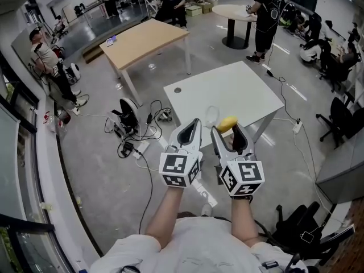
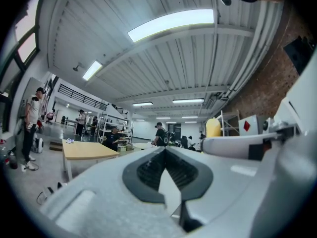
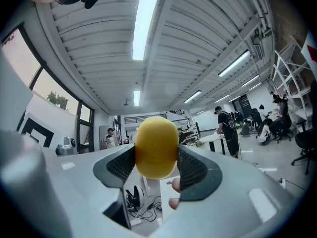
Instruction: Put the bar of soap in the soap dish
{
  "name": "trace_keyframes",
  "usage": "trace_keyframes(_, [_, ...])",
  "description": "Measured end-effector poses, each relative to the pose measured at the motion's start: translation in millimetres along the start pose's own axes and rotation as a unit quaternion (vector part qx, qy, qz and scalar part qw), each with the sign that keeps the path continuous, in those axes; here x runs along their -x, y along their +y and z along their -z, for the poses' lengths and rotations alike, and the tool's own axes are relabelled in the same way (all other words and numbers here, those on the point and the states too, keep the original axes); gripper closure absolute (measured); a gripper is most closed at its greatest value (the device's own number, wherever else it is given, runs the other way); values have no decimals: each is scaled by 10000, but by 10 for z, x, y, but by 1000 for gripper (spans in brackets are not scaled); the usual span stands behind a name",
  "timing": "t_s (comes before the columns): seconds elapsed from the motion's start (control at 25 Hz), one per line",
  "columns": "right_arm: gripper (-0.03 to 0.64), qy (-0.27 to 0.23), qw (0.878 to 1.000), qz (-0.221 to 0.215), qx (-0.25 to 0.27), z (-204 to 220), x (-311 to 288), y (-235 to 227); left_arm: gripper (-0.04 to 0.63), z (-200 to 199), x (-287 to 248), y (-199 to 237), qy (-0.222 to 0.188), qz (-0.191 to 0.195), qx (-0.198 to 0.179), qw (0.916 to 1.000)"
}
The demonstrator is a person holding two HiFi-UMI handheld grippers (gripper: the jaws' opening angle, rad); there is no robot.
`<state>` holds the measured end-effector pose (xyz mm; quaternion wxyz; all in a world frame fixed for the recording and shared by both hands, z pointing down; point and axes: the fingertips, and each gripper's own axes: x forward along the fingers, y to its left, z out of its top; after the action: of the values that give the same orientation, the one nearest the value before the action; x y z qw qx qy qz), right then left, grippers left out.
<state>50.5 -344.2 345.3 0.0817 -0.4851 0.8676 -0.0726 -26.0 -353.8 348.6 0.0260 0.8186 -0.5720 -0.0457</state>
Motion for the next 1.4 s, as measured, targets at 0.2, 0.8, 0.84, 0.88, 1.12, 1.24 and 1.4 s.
trace_keyframes(0.2, [345, 43, 9999, -16, -127, 0, -63, -180, 595, 70, -117, -63, 144, -41, -79, 9999])
trace_keyframes(0.8, [345, 164, 9997, 157, -33, 109, -789, -393, 595, 124, -839, 364, 146, 193, 80, 9997])
trace_keyframes(0.84, [345, 152, 9997, 187, -15, 100, -867, -417, 595, 114, -916, 417, 133, 221, 85, 9996])
trace_keyframes(0.88, [345, 134, 9997, 221, 10, 88, -942, -442, 595, 102, -997, 468, 115, 251, 99, 9996])
trace_keyframes(1.12, [345, 19, 9995, 301, 122, -15, -1420, -526, 595, -53, -1393, 785, -81, 353, 123, 9993])
trace_keyframes(1.24, [345, 41, 9996, 237, 166, 3, -1670, -461, 595, -95, -1531, 1020, -120, 306, 166, 9993])
trace_keyframes(1.4, [345, 72, 9996, 175, 211, 59, -1957, -390, 595, -118, -1691, 1236, -151, 331, 186, 9992])
